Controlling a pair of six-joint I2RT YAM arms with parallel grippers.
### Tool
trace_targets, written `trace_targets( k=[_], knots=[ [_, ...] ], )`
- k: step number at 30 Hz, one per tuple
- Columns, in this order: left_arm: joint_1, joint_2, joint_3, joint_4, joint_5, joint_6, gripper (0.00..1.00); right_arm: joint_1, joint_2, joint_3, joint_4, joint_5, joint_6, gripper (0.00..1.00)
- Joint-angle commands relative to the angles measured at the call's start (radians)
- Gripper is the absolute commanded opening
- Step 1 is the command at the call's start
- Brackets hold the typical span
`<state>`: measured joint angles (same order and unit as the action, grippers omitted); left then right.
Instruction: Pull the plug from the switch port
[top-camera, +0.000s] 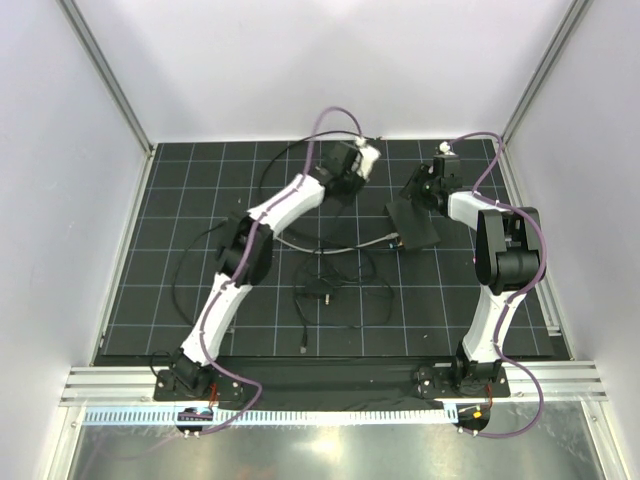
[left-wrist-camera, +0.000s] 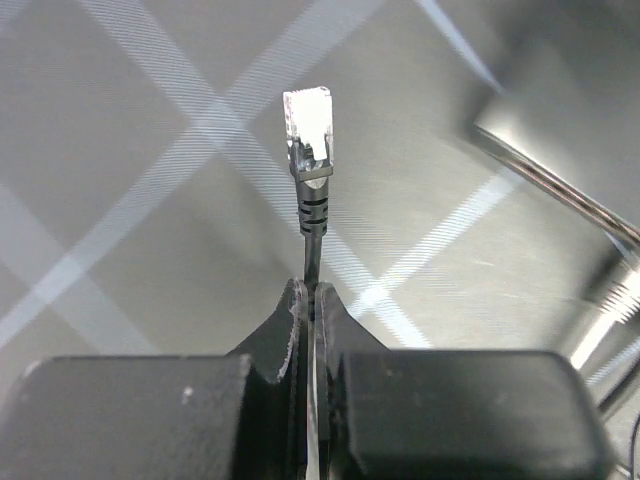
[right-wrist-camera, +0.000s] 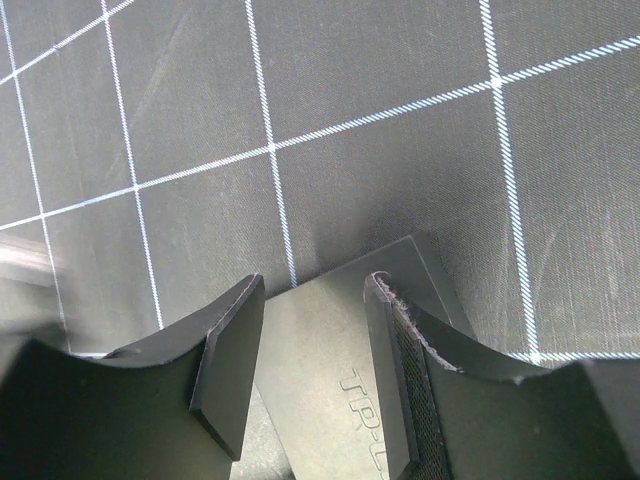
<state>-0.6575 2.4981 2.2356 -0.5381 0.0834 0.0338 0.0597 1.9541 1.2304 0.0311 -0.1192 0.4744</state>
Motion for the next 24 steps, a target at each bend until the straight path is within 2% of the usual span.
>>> trace_targets(
  k=[1,6,11,15,18,24],
  knots=[
    [0.036,-0.264,0.018,0.078,-0.16,-0.101,0.0,-0.015,0.075,-0.019,-0.117,-0.008,0.007,0.53],
    [0.036,-0.468,0.006,0.089,-0.403,-0.106,0.0,-0.02,0.091,-0.009,-0.117,-0.031,0.01,0.53],
    [0.029,-0.678,-0.112,0.153,-0.537,-0.089,0.0,-0.034,0.108,0.001,-0.108,-0.066,0.018,0.53],
    [0.019,-0.852,-0.136,0.158,-0.573,-0.065,0.0,-0.034,0.121,0.011,-0.111,-0.088,0.013,0.53],
    [0.016,-0.921,-0.105,0.158,-0.612,-0.01,0.0,-0.034,0.123,0.012,-0.108,-0.094,0.012,0.53],
    [0.013,-0.964,0.061,0.093,-0.637,0.043,0.0,-0.034,0.126,0.015,-0.106,-0.102,0.01,0.53]
  ],
)
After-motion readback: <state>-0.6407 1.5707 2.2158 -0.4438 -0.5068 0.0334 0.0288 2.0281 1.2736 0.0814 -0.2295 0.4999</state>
